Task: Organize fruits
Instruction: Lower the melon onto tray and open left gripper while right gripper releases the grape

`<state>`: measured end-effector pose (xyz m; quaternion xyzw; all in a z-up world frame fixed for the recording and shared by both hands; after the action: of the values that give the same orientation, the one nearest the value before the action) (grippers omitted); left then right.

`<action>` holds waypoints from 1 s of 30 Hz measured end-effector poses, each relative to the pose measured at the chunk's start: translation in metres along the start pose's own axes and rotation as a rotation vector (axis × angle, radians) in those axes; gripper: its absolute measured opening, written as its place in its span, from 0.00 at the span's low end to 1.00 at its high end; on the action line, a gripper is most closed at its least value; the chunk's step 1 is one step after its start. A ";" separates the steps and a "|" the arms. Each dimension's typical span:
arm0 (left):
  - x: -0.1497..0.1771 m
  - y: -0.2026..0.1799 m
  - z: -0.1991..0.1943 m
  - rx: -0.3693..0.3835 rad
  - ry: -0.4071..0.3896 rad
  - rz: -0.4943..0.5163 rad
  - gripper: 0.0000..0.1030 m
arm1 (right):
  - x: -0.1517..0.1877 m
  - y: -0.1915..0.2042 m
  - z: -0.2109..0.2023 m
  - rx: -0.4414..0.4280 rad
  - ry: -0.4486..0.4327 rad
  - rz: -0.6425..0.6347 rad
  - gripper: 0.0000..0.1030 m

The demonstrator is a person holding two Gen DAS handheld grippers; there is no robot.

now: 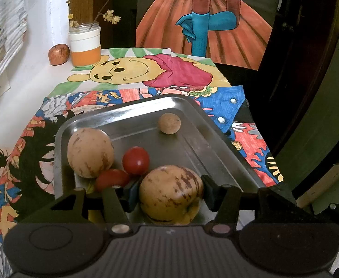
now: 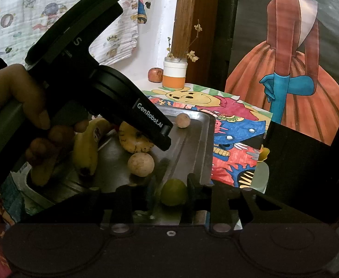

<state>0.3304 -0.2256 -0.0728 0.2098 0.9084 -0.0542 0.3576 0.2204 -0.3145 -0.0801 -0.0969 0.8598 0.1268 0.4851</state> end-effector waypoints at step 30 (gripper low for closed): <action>-0.009 0.001 -0.037 -0.009 -0.094 -0.038 0.92 | -0.008 0.003 -0.013 0.034 -0.055 0.056 0.76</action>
<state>0.3136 -0.2181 -0.0391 0.1880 0.8947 -0.0664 0.3997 0.2129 -0.3154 -0.0667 -0.0610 0.8504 0.1284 0.5066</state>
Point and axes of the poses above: each gripper's, at about its wrist camera, not at the fingertips, and z roughly the way its jaws point, y to its left, x to its underside, the point moved 10 cm from there along z, roughly the way its jaws point, and after that the axes turned 12 degrees about z, right-handed, at the moved point
